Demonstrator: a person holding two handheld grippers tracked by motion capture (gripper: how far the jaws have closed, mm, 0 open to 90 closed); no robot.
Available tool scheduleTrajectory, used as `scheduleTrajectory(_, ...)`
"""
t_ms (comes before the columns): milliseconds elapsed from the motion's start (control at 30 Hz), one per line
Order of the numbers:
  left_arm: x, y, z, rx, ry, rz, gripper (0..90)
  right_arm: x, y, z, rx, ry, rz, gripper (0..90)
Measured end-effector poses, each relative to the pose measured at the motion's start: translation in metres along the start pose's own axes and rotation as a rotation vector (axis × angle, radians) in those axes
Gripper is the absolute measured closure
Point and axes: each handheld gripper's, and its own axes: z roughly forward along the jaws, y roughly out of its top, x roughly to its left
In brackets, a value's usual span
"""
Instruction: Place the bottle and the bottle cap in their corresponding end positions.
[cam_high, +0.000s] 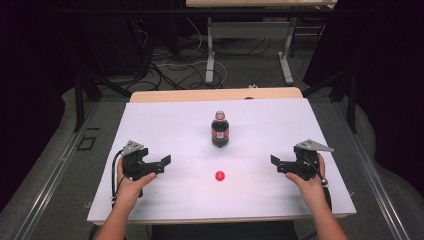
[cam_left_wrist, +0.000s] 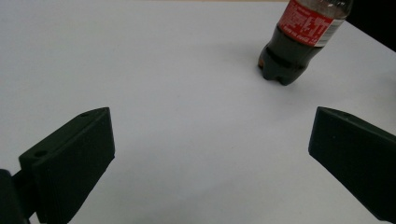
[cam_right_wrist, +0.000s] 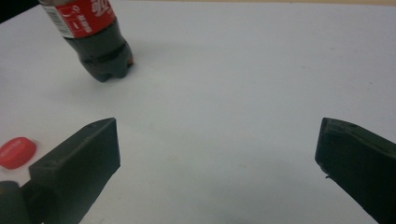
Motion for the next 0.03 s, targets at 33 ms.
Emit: scheduleTrajectory(33,0.002,-0.0005,-0.0008,0.008,0.004,0.001,0.6,-0.0022,-0.0014,-0.0013,0.01,0.003,0.006,0.0)
